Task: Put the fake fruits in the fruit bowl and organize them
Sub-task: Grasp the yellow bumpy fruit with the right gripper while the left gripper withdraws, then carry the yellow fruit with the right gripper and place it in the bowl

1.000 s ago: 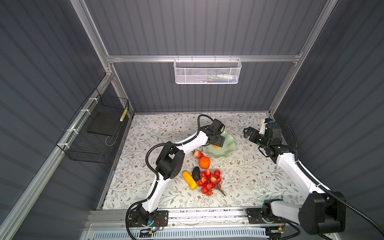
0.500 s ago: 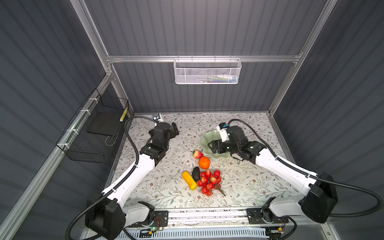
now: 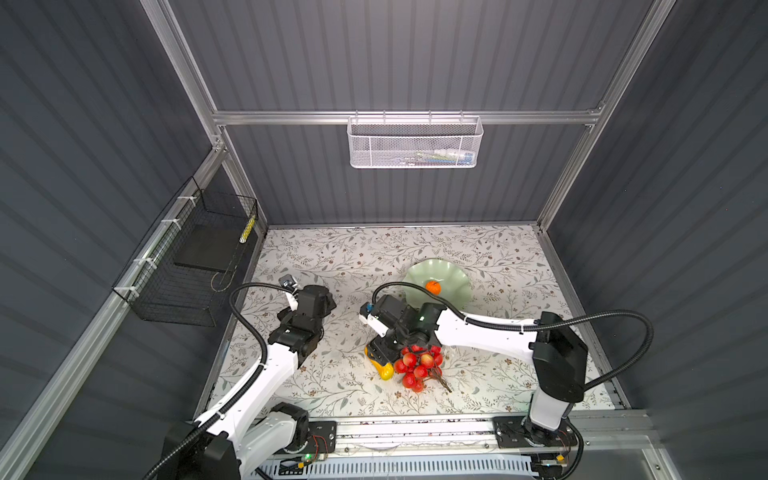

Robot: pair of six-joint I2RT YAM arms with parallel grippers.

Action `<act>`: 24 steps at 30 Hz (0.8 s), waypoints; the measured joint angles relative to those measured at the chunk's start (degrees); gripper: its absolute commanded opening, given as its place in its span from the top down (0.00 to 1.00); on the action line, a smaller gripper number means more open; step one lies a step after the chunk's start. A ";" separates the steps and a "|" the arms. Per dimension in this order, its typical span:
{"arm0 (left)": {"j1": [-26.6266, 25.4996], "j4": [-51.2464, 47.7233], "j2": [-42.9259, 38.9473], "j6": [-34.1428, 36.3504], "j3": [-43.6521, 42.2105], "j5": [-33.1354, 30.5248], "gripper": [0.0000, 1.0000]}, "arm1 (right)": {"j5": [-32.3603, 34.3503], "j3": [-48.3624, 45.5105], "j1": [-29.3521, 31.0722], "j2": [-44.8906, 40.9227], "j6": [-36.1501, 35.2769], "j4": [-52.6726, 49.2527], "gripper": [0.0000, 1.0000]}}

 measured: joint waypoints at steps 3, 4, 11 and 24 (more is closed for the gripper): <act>0.13 -0.79 -1.29 -0.35 -0.11 -0.52 0.00 | 0.02 3.19 -0.11 4.37 -1.09 -1.53 0.36; 0.28 -0.96 -1.79 -0.35 -0.24 -0.70 0.00 | 0.02 4.33 -0.11 5.70 -1.18 -1.90 0.37; 0.37 -3.30 -6.12 -0.33 -1.16 -2.64 0.00 | -1.03 11.45 -0.09 13.07 -2.60 -4.52 0.48; 0.39 -6.03 -8.72 -0.33 -1.38 -4.28 0.00 | -2.78 16.02 -0.33 17.59 -2.47 -8.20 0.77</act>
